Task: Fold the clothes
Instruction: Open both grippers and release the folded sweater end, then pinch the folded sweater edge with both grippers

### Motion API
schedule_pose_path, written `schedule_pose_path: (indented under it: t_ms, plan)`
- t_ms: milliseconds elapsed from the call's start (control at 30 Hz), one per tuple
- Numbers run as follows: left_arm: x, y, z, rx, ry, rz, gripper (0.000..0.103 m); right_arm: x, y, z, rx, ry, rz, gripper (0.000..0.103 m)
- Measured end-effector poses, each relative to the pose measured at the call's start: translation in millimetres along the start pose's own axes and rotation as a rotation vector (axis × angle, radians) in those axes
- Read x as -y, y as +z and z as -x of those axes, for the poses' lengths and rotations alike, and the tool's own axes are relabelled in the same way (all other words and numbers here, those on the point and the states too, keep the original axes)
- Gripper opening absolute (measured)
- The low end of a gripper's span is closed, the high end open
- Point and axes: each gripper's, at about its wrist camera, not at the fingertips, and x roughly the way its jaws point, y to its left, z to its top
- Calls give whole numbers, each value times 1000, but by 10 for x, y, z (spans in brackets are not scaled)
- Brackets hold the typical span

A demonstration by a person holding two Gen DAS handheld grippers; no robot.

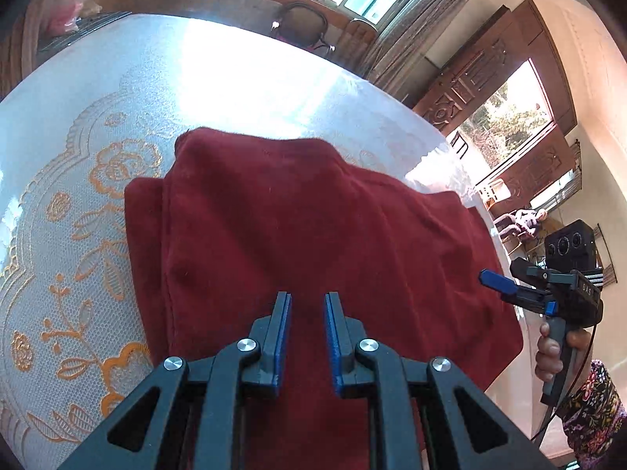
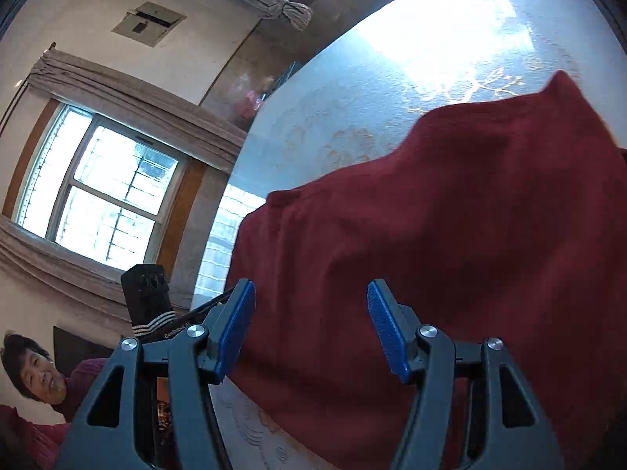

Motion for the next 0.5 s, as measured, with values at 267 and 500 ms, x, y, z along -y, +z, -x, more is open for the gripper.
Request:
schedule_pose_path:
  t_ms: [267,500]
  plan:
    - [-212,-335,555,68,49,-116,15,756,-533,1205,225,-25,-199,63]
    - [-276,-357,458,30,47,-74,15,610,-674,1237,74,-154,-26,63]
